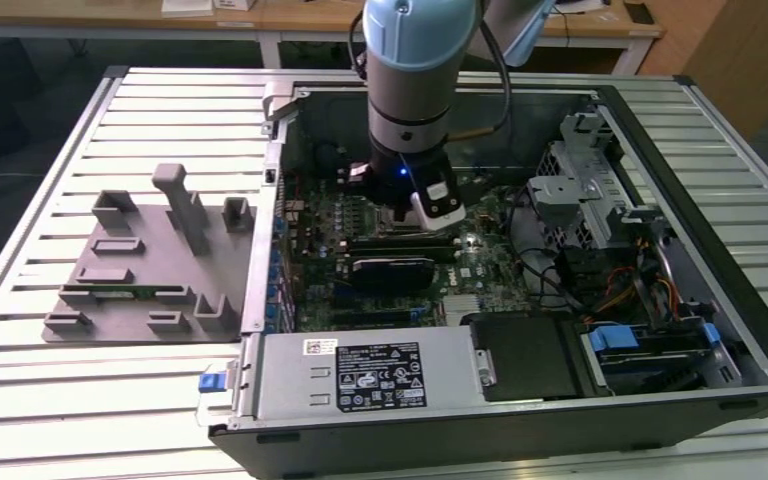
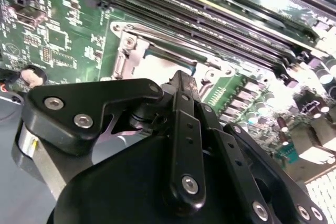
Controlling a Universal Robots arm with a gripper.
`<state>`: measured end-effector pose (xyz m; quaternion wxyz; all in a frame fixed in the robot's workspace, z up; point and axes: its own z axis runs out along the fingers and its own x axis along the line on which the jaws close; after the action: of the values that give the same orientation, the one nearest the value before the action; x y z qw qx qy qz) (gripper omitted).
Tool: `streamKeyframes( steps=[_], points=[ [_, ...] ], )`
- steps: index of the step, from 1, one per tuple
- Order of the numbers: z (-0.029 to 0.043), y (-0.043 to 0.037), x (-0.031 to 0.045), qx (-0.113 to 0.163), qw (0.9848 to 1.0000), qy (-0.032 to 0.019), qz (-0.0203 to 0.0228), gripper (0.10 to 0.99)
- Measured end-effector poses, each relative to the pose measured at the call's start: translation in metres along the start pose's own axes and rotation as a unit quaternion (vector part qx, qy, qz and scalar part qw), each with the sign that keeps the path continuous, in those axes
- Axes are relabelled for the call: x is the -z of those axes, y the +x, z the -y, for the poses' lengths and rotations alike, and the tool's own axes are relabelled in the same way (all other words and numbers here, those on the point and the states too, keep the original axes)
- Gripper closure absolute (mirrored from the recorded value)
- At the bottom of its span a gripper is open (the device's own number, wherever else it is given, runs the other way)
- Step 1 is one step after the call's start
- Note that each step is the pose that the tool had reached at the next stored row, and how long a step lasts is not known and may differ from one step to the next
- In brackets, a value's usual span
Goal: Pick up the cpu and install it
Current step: 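Install the second cpu locking lever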
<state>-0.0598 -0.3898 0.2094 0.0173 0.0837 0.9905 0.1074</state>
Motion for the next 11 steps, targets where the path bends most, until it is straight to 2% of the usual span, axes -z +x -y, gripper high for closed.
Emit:
streamKeyframes(
  steps=[3,8,11],
  points=[
    [-0.0034,-0.0034,-0.001,0.0,0.9999,0.0102,0.0017,0.98],
    [-0.0172,-0.0049,-0.005,0.001,0.9999,0.016,0.0027,0.98],
    [-0.0204,-0.0044,-0.0057,0.001,0.9998,0.0217,0.0036,0.98]
  ],
)
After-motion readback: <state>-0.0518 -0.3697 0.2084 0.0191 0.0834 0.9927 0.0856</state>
